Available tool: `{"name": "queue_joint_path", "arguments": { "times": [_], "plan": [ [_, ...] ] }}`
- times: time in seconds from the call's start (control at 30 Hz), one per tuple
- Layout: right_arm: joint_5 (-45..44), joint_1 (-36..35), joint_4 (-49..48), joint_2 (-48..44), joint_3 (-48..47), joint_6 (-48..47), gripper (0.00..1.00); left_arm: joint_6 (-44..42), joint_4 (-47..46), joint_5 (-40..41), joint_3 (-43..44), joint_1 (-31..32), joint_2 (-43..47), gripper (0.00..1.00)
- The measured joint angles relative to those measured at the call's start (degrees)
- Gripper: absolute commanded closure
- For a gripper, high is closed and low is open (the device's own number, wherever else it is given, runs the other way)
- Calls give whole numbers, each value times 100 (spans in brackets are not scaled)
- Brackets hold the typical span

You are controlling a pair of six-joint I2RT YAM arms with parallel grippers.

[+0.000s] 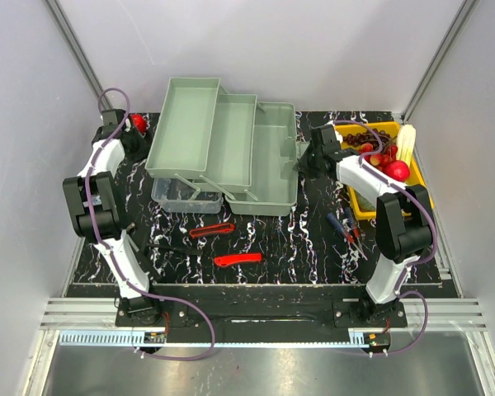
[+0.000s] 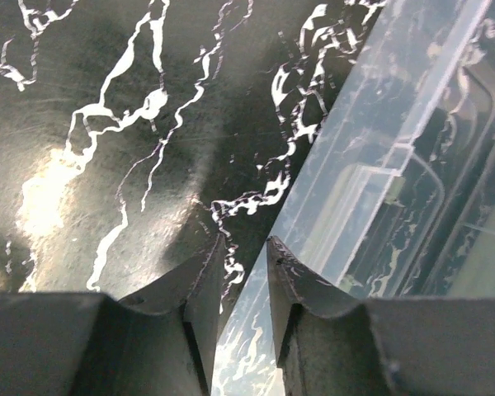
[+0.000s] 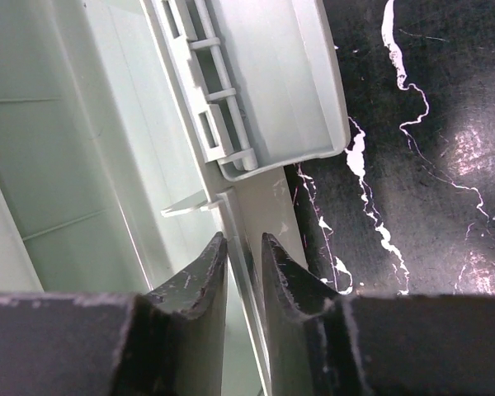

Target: Pack the tool kit

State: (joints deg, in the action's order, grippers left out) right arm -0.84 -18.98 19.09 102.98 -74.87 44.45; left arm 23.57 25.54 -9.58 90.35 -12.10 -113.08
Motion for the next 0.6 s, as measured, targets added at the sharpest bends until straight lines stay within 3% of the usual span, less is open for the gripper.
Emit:
{"name": "queue_joint_path", "arguments": {
  "times": [0.2,0.4,0.57,0.6],
  "plan": [
    [-7,22,131,-50,-7,-109,45,107,435,463,229,0,13,54],
    [11,107,459,-442,-59,-444,18,170,782,684,726,0,295,30],
    [223,142,470,-1117,-328,-935,11,157,925,671,1241,0,791,1],
    [254,142,470,-1294,-343,-1056,11,153,966,664,1340,0,894,1]
  ]
}}
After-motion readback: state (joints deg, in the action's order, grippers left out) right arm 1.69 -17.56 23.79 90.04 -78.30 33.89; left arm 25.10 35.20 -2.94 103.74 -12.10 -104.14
